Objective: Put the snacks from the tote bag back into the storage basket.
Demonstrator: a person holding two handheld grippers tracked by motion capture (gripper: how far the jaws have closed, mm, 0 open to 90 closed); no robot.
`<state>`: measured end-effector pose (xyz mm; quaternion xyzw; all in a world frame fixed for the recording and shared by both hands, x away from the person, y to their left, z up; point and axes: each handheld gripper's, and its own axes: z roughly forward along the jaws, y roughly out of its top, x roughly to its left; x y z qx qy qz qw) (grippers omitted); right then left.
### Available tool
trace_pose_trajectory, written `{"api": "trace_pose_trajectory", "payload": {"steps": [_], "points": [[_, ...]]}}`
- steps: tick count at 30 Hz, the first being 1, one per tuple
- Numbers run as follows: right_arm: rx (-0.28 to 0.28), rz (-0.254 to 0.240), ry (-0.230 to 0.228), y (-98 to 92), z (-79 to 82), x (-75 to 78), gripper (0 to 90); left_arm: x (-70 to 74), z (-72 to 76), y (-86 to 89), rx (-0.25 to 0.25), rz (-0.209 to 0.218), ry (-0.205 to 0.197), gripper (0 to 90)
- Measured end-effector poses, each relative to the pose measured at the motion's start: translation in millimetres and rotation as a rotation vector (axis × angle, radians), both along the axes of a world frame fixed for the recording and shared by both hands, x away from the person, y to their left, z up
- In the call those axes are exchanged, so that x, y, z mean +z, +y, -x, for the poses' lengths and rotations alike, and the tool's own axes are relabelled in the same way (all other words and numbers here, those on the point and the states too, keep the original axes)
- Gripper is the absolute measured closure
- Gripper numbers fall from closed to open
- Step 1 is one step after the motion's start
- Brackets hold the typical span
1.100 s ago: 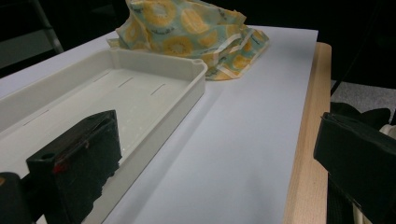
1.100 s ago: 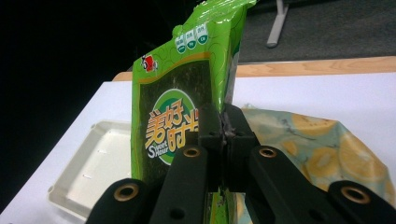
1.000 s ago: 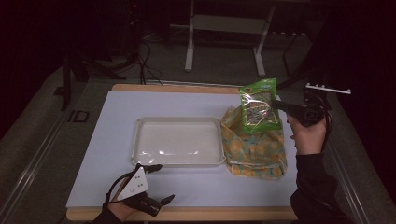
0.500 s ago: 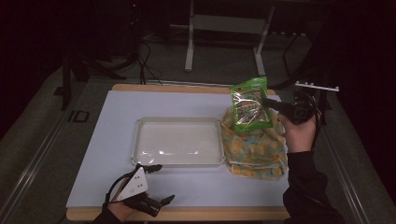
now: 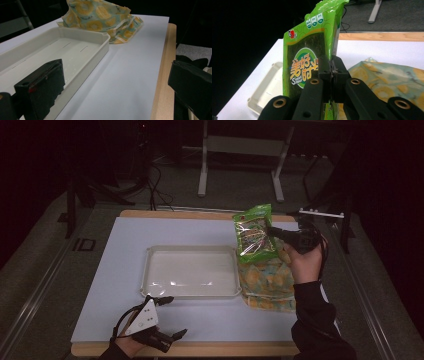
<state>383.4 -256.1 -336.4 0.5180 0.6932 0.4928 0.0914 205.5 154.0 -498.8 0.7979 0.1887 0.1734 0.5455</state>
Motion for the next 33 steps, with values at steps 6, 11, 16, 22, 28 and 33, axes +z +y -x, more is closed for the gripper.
{"api": "trace_pose_trajectory", "payload": {"steps": [6, 11, 16, 22, 28, 33], "points": [[0.015, -0.013, 0.000, 14.3, -2.3, -4.9, 88.2, 0.3, 0.1, 0.2, 0.000, 0.003, -0.001, 1.3], [0.023, -0.017, 0.003, 24.1, -4.8, -9.6, 88.1, 0.5, 0.4, 0.4, -0.001, 0.000, -0.004, 1.3], [0.025, -0.020, 0.005, 31.8, -5.7, -15.0, 88.1, 0.4, 0.1, 0.1, -0.003, 0.000, -0.003, 1.3], [0.039, -0.032, 0.018, 42.5, -7.5, -22.9, 88.1, 0.3, 0.0, -0.1, -0.003, -0.004, -0.003, 1.3], [0.048, -0.041, 0.031, 52.0, -8.9, -31.4, 88.1, 0.2, -0.3, -0.1, -0.005, -0.004, -0.004, 1.3], [0.050, -0.059, 0.035, 58.0, -9.1, -36.2, 88.2, 0.1, -0.6, -0.2, -0.006, -0.003, -0.004, 1.3]]}}
